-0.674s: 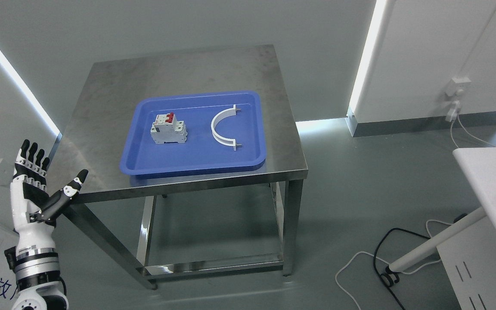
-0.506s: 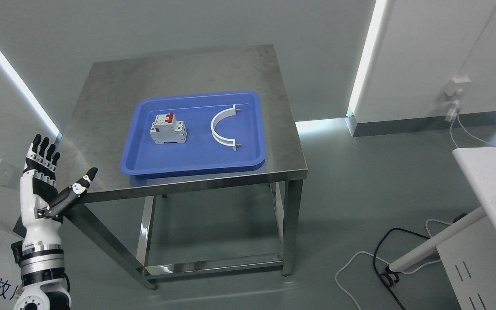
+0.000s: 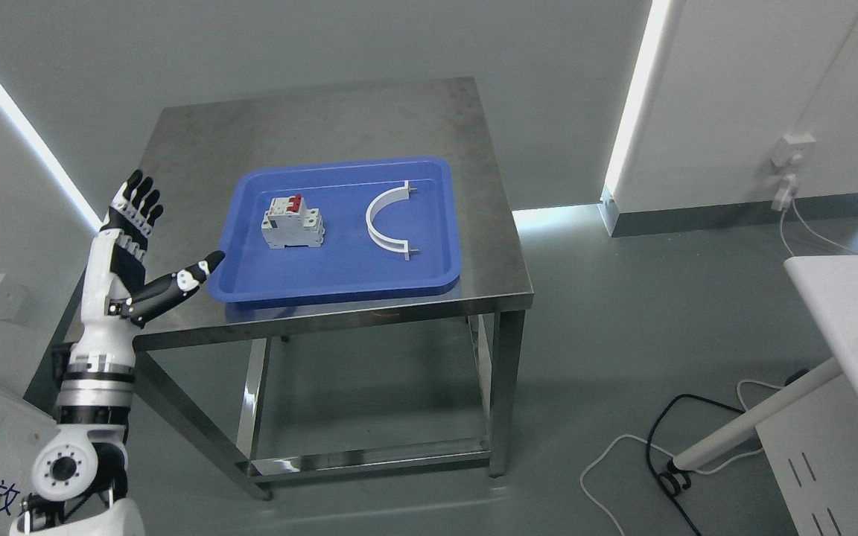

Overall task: Place circuit breaker on shelf
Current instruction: 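Reach the left hand toward the grey circuit breaker in the blue tray, then close the left hand around the grey circuit breaker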

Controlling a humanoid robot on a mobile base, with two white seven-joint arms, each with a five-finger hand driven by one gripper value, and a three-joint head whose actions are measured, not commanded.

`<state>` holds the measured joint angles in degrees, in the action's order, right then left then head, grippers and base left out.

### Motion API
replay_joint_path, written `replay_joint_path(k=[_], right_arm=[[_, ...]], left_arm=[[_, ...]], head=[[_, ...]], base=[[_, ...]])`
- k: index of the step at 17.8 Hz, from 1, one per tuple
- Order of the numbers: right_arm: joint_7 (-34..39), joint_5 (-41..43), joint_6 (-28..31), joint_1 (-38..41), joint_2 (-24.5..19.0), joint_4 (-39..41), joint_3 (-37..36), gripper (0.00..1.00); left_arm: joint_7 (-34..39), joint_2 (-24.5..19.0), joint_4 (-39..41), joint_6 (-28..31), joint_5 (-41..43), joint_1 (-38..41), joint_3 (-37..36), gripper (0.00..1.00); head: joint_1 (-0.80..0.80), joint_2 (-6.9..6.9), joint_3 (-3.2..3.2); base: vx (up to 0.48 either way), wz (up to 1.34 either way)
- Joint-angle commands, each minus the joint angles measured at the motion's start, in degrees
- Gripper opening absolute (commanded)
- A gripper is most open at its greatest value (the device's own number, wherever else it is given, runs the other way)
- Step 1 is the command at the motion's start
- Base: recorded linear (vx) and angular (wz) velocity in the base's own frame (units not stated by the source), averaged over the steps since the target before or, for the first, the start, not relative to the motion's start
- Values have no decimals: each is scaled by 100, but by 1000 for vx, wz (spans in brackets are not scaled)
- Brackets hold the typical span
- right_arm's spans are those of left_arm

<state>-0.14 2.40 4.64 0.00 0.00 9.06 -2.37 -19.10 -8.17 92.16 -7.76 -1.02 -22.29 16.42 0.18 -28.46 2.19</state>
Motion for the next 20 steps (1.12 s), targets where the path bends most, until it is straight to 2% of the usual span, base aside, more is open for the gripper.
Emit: replay_joint_path(k=[1, 3, 5, 9, 14, 17, 20], right_arm=[[-4, -2, -192, 88, 100, -1, 0, 100], [-4, -2, -192, 88, 100, -1, 0, 100], [-4, 6, -192, 88, 100, 8, 0, 100], [-4, -2, -192, 88, 100, -1, 0, 100], [-4, 6, -192, 88, 100, -1, 0, 100], [-4, 6, -192, 88, 100, -1, 0, 100], [-4, -2, -192, 88, 100, -1, 0, 100]], left_arm=[[-1371, -949, -1067, 387, 1381, -1600, -1290, 100], [-2269, -906, -1496, 555, 2198, -2145, -1299, 100], [-2370, -835, -2077, 556, 3078, -2586, -1387, 99], [-2361, -642, -2535, 539, 3800, -2929, -1422, 99], [-2282, -554, -3010, 538, 4066, -2983, -1624, 99], [-1975, -554, -3221, 512, 4066, -3000, -1799, 93], [-2009, -597, -3230, 530, 4075, -2992, -1958, 87]], head=[[0, 0, 0], [0, 0, 0], [0, 0, 0], [0, 0, 0], [0, 0, 0], [0, 0, 0], [0, 0, 0]], base=[[0, 0], [0, 0], [0, 0], [0, 0], [0, 0], [0, 0], [0, 0]])
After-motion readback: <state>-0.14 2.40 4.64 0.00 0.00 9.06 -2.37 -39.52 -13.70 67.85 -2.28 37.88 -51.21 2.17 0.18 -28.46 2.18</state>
